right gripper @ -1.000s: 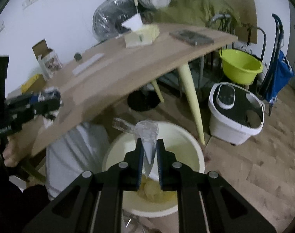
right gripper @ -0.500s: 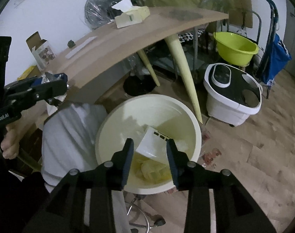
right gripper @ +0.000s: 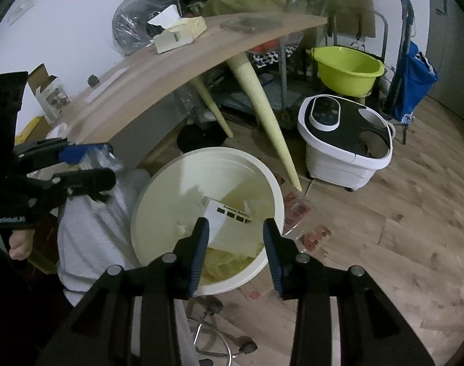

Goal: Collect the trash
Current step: 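Release clear scrap into cream bucket with right while left drops printed packet in, then move both grippers back over the table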

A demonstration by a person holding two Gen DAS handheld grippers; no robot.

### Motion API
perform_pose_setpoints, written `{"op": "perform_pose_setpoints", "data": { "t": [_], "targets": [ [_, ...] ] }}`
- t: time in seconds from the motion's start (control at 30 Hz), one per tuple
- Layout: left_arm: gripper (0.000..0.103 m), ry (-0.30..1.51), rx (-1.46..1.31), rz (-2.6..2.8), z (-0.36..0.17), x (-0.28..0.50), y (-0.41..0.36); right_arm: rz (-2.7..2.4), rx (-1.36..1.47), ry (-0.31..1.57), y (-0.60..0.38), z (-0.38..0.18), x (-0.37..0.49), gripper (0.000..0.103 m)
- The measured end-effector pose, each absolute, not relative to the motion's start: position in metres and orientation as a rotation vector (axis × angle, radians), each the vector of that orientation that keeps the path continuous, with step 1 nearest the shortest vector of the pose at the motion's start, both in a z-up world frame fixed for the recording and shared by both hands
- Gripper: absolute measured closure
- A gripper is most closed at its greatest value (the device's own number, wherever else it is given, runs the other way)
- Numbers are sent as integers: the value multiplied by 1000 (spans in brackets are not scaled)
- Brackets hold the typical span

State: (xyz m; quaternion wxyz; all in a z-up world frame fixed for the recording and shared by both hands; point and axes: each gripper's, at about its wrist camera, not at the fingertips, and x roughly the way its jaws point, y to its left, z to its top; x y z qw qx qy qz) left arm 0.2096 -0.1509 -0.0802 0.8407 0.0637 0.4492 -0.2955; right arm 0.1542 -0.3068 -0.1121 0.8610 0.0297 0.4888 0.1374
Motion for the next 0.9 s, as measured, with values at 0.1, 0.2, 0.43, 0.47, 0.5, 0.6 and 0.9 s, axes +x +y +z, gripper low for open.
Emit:
{"op": "perform_pose_setpoints", "data": {
  "t": [0.1, 0.2, 0.43, 0.47, 0.5, 0.6, 0.9],
  "targets": [
    [42, 943, 130, -632, -78, 210, -151, 281, 57, 1026, -307, -110, 154, 68],
    [41, 937, 118, -630, -77, 211, -148, 277, 48, 1025, -304, -107, 155, 68],
    [41, 893, 105, -601, -64, 208, -132, 286, 23, 1027, -297, -104, 158, 68],
    [41, 889, 104, -596, -63, 209, -130, 288, 19, 1025, -295, -103, 159, 68],
    [41, 884, 101, -592, -61, 209, -126, 291, 15, 1024, -292, -103, 160, 68],
    [41, 872, 93, -575, -56, 205, -115, 305, 2, 1022, -283, -100, 164, 68],
    [41, 839, 66, -512, -44, 200, -81, 362, -52, 1011, -251, -92, 176, 68]
  ]
}}
